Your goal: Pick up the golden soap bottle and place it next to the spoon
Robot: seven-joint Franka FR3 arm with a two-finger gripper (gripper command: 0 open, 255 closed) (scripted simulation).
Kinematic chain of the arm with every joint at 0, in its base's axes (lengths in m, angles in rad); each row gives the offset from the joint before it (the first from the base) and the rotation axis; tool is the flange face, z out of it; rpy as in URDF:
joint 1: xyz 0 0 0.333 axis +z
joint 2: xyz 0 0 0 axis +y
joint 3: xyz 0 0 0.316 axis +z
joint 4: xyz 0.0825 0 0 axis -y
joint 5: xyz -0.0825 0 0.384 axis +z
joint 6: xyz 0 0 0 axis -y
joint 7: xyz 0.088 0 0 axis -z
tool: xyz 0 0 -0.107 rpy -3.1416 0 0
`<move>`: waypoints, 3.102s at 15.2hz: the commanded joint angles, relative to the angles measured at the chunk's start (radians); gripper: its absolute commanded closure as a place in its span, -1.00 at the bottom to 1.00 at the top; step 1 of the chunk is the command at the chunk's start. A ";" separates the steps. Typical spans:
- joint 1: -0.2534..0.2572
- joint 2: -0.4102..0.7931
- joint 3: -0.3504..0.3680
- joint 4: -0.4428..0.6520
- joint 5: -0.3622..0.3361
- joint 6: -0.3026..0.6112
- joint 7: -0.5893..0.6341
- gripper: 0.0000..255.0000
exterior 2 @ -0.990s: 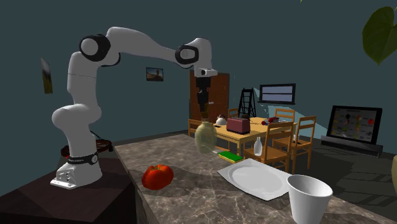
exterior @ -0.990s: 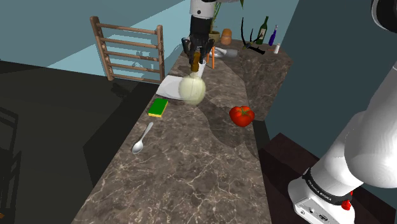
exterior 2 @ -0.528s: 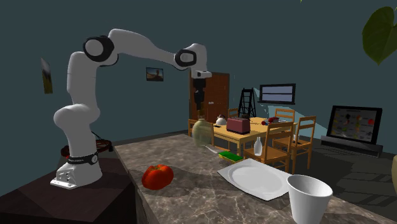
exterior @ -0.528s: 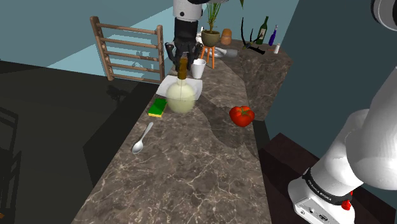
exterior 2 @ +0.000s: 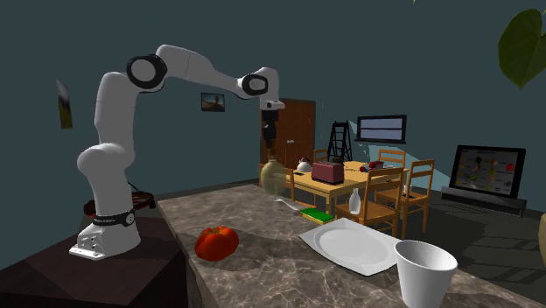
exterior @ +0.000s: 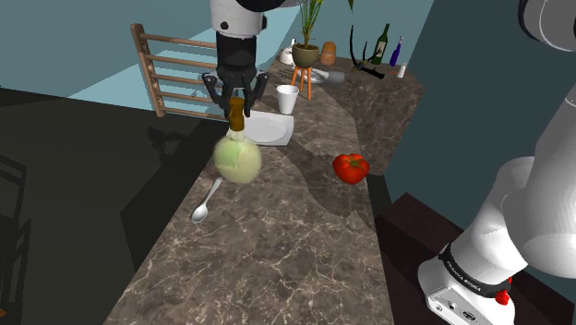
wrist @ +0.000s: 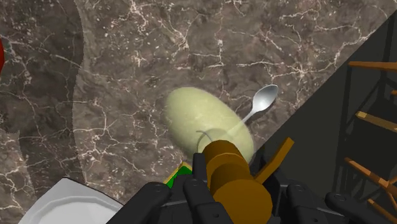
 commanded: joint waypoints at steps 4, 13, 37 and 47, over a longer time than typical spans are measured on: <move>0.069 0.060 0.040 0.079 -0.022 -0.017 0.112 1.00; 0.216 0.239 0.095 0.332 -0.082 -0.094 0.306 1.00; 0.242 0.289 0.097 0.217 -0.099 0.070 0.346 -1.00; 0.246 0.278 0.100 0.327 -0.094 -0.051 0.342 -1.00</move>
